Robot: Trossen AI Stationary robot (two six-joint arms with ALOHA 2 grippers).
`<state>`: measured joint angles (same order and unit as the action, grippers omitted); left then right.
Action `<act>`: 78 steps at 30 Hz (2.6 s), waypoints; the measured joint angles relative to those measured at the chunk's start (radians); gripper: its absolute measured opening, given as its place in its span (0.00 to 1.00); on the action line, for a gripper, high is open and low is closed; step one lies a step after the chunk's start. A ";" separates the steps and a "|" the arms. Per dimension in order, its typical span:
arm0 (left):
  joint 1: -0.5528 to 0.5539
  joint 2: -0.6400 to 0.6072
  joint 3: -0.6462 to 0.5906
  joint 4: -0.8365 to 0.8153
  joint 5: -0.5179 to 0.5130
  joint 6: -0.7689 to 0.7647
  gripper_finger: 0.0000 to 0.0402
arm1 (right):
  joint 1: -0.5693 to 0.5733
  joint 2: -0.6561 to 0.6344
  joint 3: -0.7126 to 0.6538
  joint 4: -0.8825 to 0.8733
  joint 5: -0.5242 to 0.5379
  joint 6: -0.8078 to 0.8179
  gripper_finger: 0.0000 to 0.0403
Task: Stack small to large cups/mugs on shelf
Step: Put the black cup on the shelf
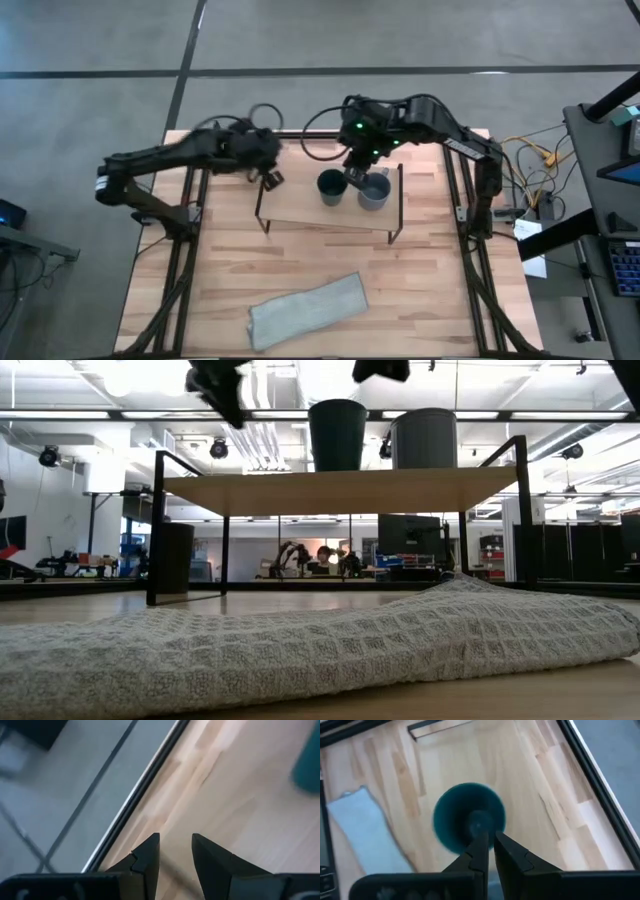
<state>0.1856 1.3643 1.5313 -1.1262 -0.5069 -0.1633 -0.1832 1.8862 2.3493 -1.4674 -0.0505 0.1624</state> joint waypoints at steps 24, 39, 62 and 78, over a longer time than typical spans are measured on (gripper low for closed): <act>0.545 0.108 0.014 -0.289 0.320 -0.038 0.25 | 0.042 -0.073 0.000 -0.049 -0.001 0.072 0.06; 0.615 0.287 0.014 -0.270 0.322 0.048 0.25 | 0.042 -0.072 0.000 -0.104 0.002 0.073 0.06; 0.650 0.305 -0.012 -0.207 0.398 0.050 0.25 | 0.041 -0.072 0.000 -0.104 0.029 0.065 0.06; 0.670 0.314 -0.115 -0.142 0.410 0.070 0.23 | 0.041 -0.072 0.000 -0.104 0.029 0.070 0.06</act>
<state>0.8558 1.6784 1.4168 -1.2685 -0.0967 -0.0934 -0.1417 1.8145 2.3489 -1.5711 -0.0216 0.2321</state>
